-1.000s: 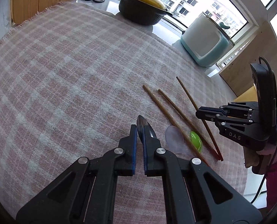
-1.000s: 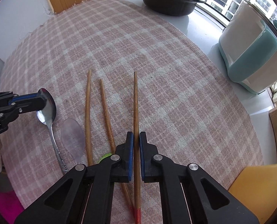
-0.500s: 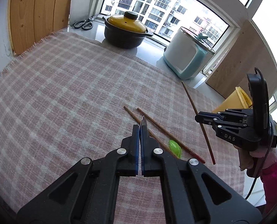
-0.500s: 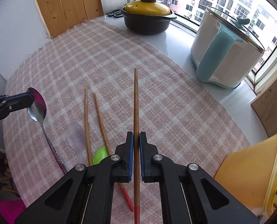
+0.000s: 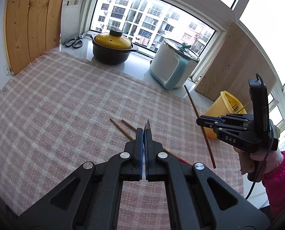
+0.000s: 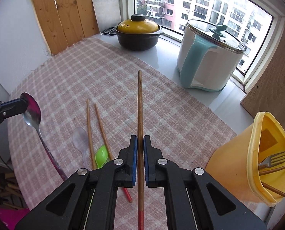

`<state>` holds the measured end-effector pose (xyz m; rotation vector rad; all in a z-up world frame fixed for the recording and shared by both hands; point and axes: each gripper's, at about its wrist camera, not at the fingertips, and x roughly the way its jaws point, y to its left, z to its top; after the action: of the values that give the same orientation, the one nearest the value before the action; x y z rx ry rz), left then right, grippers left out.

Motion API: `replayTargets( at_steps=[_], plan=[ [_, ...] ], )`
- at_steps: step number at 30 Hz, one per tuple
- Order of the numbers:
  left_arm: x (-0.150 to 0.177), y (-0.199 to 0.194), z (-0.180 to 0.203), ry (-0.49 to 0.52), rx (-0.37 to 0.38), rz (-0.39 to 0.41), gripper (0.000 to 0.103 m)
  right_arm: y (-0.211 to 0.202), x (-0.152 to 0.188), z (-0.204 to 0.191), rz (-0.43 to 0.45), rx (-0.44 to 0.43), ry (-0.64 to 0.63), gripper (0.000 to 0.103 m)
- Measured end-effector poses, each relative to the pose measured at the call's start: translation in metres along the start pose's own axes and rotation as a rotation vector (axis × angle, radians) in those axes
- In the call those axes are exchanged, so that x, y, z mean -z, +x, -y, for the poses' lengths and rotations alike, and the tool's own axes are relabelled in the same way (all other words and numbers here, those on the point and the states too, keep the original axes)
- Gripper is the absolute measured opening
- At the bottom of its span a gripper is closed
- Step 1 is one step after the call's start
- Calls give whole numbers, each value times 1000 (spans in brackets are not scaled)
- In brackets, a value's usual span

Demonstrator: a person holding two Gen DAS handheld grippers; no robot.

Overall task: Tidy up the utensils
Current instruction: 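Lift the chopstick with the right gripper while the left gripper lifts the spoon toward the container, then lower the chopstick with the right gripper while the left gripper lowers the spoon over the container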

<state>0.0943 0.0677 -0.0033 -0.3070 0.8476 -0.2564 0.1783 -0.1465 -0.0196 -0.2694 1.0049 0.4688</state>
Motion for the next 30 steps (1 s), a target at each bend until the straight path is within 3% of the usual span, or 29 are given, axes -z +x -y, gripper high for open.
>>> replayTargets(
  at_steps=[11,30],
  plan=[
    [-32,-14,41,64,83,52,0,-56,4,23,104,20,54,5],
    [-93,-2,117,160,204,144,0,-137,13,104,252,134,210,5]
  ],
)
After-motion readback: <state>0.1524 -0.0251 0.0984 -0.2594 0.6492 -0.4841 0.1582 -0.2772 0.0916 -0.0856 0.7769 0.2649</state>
